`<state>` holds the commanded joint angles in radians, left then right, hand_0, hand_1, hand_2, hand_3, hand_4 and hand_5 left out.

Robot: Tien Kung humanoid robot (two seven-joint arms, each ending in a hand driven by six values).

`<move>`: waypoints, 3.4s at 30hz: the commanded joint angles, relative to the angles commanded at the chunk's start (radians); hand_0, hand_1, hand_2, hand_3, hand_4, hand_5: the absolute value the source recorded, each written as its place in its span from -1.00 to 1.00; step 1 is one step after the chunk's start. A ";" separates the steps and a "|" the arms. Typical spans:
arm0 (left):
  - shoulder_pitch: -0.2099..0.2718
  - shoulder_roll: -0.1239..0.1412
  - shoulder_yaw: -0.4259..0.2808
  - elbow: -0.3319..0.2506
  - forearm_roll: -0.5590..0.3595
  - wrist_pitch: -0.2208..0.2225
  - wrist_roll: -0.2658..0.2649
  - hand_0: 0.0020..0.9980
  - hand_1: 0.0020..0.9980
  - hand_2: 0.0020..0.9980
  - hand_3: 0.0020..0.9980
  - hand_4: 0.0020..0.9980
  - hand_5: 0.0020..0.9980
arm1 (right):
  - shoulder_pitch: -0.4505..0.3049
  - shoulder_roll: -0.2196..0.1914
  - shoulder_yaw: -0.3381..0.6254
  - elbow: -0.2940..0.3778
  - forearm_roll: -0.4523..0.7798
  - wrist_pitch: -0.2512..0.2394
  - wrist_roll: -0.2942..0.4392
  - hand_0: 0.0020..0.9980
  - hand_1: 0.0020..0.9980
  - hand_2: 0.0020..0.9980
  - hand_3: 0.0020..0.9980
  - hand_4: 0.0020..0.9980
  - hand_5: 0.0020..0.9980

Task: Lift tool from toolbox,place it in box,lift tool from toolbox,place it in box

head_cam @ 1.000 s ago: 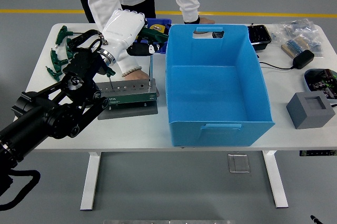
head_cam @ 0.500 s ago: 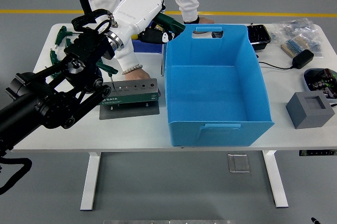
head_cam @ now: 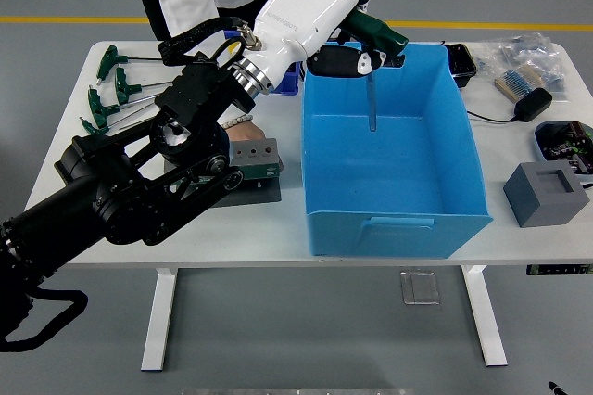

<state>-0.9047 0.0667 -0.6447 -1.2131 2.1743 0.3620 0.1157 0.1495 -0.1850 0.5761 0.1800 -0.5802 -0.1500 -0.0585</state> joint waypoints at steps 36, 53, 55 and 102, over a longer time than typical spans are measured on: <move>-0.113 -0.067 0.175 0.259 -0.315 -0.314 -0.121 0.41 0.50 0.78 0.81 1.00 0.39 | 0.001 -0.015 -0.026 0.000 -0.006 -0.005 0.002 0.20 0.05 0.23 0.41 0.85 0.92; 0.070 -0.062 -0.148 -0.020 -0.125 -0.284 -0.050 -0.09 0.16 0.31 0.51 1.00 0.38 | -0.006 -0.011 0.009 0.000 -0.013 -0.009 0.005 0.20 0.04 0.22 0.41 0.85 0.92; 0.130 -0.058 -0.214 -0.064 -0.060 -0.283 -0.033 -0.09 0.16 0.31 0.51 1.00 0.38 | -0.005 -0.011 0.012 0.000 -0.014 -0.010 0.006 0.20 0.04 0.22 0.41 0.85 0.92; 0.755 -0.014 -0.583 -0.220 -1.620 0.283 -0.041 -0.49 -0.16 0.38 0.88 0.57 1.00 | -0.021 0.014 0.052 0.000 -0.027 -0.013 -0.009 0.19 0.04 0.22 0.39 0.82 0.93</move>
<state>-0.1501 0.0532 -1.2276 -1.4332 0.5539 0.6454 0.0751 0.1283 -0.1706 0.6281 0.1800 -0.6069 -0.1629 -0.0671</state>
